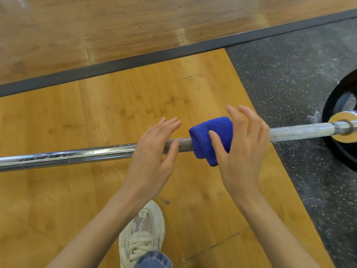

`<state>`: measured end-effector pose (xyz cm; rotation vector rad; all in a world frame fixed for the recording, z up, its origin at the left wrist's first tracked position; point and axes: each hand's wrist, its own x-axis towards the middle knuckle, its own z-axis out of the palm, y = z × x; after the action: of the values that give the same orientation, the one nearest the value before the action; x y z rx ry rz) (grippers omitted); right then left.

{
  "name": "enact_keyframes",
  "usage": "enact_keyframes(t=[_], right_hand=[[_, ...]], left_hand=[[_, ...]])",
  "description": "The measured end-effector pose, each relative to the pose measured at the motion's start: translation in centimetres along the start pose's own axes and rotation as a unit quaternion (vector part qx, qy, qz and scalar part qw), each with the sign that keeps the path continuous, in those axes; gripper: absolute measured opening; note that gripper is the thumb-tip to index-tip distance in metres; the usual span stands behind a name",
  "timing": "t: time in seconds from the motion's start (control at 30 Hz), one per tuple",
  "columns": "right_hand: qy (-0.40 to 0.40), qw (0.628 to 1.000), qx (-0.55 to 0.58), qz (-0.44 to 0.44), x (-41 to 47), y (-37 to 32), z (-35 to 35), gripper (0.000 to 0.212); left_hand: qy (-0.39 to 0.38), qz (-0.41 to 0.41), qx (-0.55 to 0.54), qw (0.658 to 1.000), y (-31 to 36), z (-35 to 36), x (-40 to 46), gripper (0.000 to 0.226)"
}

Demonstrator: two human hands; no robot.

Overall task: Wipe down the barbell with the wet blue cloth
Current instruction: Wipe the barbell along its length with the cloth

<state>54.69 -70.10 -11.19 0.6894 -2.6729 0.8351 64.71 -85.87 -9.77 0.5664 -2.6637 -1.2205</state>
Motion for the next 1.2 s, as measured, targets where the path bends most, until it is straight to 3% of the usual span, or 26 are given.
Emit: enact_keyframes(t=[0.07,0.13,0.23,0.3,0.43,0.5,0.6,0.7,0.87,1.13,1.2], right_hand=[[-0.011,0.997,-0.031,-0.062,0.0,-0.4,0.9,0.037],[-0.036,0.996,-0.052,-0.07,-0.2,-1.7,2.8,0.035],[-0.013,0.989,-0.08,-0.122,0.0,-2.2,4.1,0.034],[-0.006,0.985,-0.095,-0.147,0.6,0.3,3.3,0.038],[0.022,0.994,-0.092,-0.053,0.0,-0.5,3.4,0.033],[0.019,0.992,-0.088,-0.085,-0.8,-2.3,4.5,0.034],[0.018,0.982,-0.114,-0.147,0.2,0.5,3.2,0.037],[0.033,0.988,-0.133,-0.071,0.2,1.7,2.4,0.035],[-0.021,0.986,-0.095,-0.135,0.0,-1.7,3.5,0.038],[-0.067,0.983,-0.097,-0.138,-3.2,0.2,1.6,0.042],[-0.093,0.984,-0.112,-0.101,-0.9,-0.6,1.0,0.043]], left_hand=[[0.009,0.034,0.093,0.995,-0.8,0.6,0.2,0.046],[0.017,0.062,0.174,0.983,-1.3,1.1,0.4,0.049],[0.037,0.091,0.254,0.962,-1.8,1.9,0.5,0.047],[0.053,0.102,0.256,0.96,-2.2,2.0,0.5,0.045],[0.065,0.097,0.252,0.961,-1.9,2.1,0.5,0.043],[0.063,0.09,0.254,0.961,-1.7,2.2,0.3,0.043],[0.067,0.097,0.253,0.96,-1.8,2.1,0.2,0.043],[0.073,0.096,0.254,0.96,-1.8,2.2,0.2,0.042],[0.071,0.098,0.261,0.958,-1.8,2.4,-0.3,0.042],[0.081,0.093,0.25,0.96,-1.6,2.6,-1.8,0.04],[0.081,0.098,0.255,0.958,-1.6,2.8,-2.3,0.04]])
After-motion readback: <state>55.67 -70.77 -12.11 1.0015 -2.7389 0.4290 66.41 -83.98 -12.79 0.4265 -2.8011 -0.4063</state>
